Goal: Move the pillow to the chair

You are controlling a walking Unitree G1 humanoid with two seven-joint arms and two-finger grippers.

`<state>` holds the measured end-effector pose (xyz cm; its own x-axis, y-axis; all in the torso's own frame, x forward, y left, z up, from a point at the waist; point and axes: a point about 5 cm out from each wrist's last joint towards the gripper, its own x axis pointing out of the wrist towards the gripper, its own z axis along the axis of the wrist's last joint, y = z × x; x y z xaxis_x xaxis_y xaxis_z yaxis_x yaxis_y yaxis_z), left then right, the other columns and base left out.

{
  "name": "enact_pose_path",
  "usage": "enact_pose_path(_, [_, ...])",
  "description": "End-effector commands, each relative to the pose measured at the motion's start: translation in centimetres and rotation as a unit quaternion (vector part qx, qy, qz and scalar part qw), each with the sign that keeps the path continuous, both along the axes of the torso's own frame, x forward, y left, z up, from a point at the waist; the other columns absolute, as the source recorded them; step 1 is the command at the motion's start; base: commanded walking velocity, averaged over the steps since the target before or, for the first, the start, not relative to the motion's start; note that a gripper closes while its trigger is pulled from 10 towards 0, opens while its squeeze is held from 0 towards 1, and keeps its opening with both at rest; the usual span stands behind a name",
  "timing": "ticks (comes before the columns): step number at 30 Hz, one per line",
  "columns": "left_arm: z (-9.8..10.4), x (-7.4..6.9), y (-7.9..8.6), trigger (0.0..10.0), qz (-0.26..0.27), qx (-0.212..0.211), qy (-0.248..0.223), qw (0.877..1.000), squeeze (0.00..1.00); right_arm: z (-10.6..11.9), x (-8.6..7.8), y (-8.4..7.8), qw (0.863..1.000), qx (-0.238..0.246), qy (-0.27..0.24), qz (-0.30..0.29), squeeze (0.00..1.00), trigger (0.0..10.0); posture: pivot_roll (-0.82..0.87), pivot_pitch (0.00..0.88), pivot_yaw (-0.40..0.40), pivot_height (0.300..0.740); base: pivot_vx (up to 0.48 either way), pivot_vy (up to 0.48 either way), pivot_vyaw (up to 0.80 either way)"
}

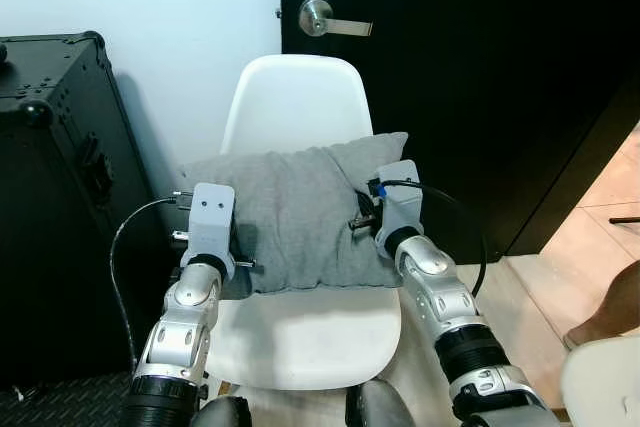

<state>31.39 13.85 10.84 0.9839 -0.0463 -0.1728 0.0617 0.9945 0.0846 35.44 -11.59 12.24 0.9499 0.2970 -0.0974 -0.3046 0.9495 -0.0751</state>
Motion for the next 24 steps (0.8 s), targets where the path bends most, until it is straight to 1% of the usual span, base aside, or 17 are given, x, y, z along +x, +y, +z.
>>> enact_pose_path(1, [0.3,0.2,-1.6,10.0,-0.041,0.000,-0.005,0.999,0.00,-0.5,-0.1,2.3,0.998,-0.017,0.021,0.058,0.00,10.0,0.00,0.000,-0.077,0.586,0.000,0.000,0.00])
enact_pose_path(4, [-0.8,0.3,-1.0,10.0,-0.044,0.025,0.019,0.999,0.00,-1.4,0.1,2.8,0.995,-0.031,0.052,0.080,0.00,10.0,0.00,0.000,-0.084,0.586,0.000,0.000,0.00])
enact_pose_path(5, [-0.8,0.3,-1.0,10.0,-0.044,0.025,0.019,0.999,0.00,-1.4,0.1,2.8,0.995,-0.031,0.052,0.080,0.00,10.0,0.00,0.000,-0.084,0.586,0.000,0.000,0.00])
enact_pose_path(7, [-1.8,0.3,-0.8,10.0,-0.062,0.036,0.047,0.996,0.00,-2.1,0.1,3.4,0.991,-0.048,0.081,0.097,0.00,10.0,0.00,0.000,-0.091,0.586,0.000,0.000,0.00])
enact_pose_path(8, [-2.5,0.2,-0.6,10.0,-0.074,0.037,0.071,0.994,0.00,-2.8,0.0,3.7,0.986,-0.059,0.108,0.110,0.00,10.0,0.00,0.000,-0.097,0.586,0.000,0.000,0.00])
enact_pose_path(9, [-3.2,0.0,-0.4,10.0,-0.086,0.058,0.089,0.991,0.00,-3.5,-0.1,4.0,0.981,-0.070,0.135,0.118,0.00,10.0,0.00,0.000,-0.097,0.586,0.000,0.000,0.00])
enact_pose_path(10, [-3.2,0.0,-0.4,10.0,-0.086,0.058,0.089,0.991,0.00,-3.5,-0.1,4.0,0.981,-0.070,0.135,0.118,0.00,10.0,0.00,0.000,-0.097,0.586,0.000,0.000,0.00])
enact_pose_path(11, [-3.5,-0.1,-0.2,10.0,-0.093,0.072,0.099,0.988,0.00,-4.0,-0.3,4.2,0.978,-0.076,0.152,0.123,0.00,10.0,0.00,0.000,-0.096,0.586,0.000,0.000,0.00])
enact_pose_path(12, [-3.5,-0.1,-0.2,10.0,-0.093,0.072,0.099,0.988,0.00,-4.0,-0.3,4.2,0.978,-0.076,0.152,0.123,0.00,10.0,0.00,0.000,-0.096,0.586,0.000,0.000,0.00])
enact_pose_path(13, [-4.0,-0.4,0.2,10.0,-0.099,0.094,0.109,0.985,0.00,-4.4,-0.5,4.5,0.974,-0.078,0.168,0.132,0.00,10.0,0.00,0.000,-0.103,0.586,0.000,0.000,0.00])
enact_pose_path(16, [-4.3,-0.6,0.4,10.0,-0.099,0.104,0.117,0.983,0.00,-4.7,-0.6,4.8,0.971,-0.075,0.175,0.142,0.00,10.0,0.00,0.000,-0.103,0.586,0.000,0.000,0.00])
enact_pose_path(17, [-4.3,-0.7,0.6,10.0,-0.096,0.112,0.117,0.982,1.00,-4.6,-0.7,4.9,0.970,-0.070,0.175,0.152,1.00,10.0,0.00,0.000,-0.103,0.586,0.000,0.000,0.00])
enact_pose_path(18, [-4.3,-0.7,0.6,10.0,-0.096,0.112,0.117,0.982,1.00,-4.6,-0.7,4.9,0.970,-0.070,0.175,0.152,1.00,10.0,0.00,0.000,-0.103,0.586,0.000,0.000,0.00])
enact_pose_path(20, [-3.5,-0.5,2.4,10.0,-0.043,0.146,0.101,0.983,1.00,-4.4,-0.6,4.8,0.972,-0.038,0.170,0.155,1.00,10.0,0.02,0.000,-0.102,0.586,0.000,0.000,0.00])
enact_pose_path(24, [-3.4,-0.4,2.6,10.0,-0.038,0.150,0.097,0.983,1.00,-4.4,-0.5,4.7,0.973,-0.035,0.169,0.153,1.00,10.0,0.02,0.000,-0.101,0.586,0.000,0.000,0.00])
